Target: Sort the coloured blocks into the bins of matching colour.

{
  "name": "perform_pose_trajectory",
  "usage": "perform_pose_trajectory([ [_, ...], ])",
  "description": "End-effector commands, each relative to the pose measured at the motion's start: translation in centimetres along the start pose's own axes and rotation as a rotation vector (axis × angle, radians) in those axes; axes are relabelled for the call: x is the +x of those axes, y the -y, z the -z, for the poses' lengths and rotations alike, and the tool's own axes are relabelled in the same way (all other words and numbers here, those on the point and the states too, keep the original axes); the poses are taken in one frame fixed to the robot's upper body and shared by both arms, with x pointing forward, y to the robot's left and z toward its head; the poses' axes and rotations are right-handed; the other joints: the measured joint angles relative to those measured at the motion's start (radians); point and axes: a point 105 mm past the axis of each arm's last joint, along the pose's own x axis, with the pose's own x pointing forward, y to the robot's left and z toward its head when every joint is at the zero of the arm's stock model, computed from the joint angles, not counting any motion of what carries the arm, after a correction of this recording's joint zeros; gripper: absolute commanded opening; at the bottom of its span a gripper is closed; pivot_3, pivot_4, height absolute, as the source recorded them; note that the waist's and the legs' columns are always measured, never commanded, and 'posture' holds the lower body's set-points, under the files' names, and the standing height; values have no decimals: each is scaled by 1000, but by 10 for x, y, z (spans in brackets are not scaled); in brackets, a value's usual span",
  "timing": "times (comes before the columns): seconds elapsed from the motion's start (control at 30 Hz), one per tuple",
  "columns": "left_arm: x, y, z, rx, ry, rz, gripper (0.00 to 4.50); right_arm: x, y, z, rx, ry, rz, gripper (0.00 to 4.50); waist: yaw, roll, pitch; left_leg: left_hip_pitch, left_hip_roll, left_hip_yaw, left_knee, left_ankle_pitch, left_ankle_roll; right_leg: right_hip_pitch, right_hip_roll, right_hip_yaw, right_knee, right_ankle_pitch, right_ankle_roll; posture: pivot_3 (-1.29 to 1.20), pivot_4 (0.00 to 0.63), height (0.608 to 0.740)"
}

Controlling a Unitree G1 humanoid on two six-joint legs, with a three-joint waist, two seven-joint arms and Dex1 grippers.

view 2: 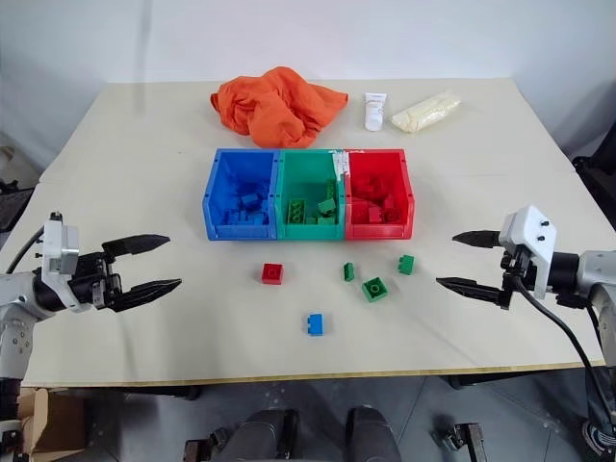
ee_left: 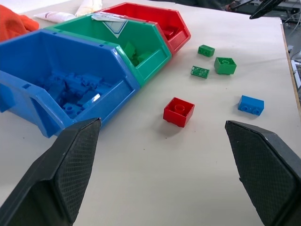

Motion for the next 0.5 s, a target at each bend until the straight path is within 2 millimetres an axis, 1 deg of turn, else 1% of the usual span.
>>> perform_pose_trajectory([
  [0.03,0,-1,-7,17,15,4,4493,-1,3,-12,-45,35,15,4500,0,0,0,0,0,0,0,0,0,0,0,0,0,0,0,0,150,740],
  [0.13,3,-7,-7,-6,13,-36,4493,1,7,-14,-31,54,38,4500,0,0,0,0,0,0,0,0,0,0,0,0,0,0,0,0,150,740],
  [0.3,10,-5,-3,-18,-27,-26,4493,2,9,-14,-18,65,56,4500,0,0,0,0,0,0,0,0,0,0,0,0,1,0,0,0,150,740],
  [0.33,13,-4,0,2,-41,-21,4493,0,9,-12,-9,50,64,4500,0,0,0,0,0,0,0,0,0,0,0,0,1,0,0,0,150,740],
  [0.43,24,4,-2,-18,-4,56,4493,-12,9,0,16,-17,90,4500,5,0,0,0,0,0,1,0,0,0,0,0,1,0,0,0,150,740],
  [0.5,32,6,0,-23,-3,97,4493,-28,13,10,37,-85,129,4500,9,0,0,-1,0,0,2,0,0,0,0,0,1,0,0,0,150,740],
])
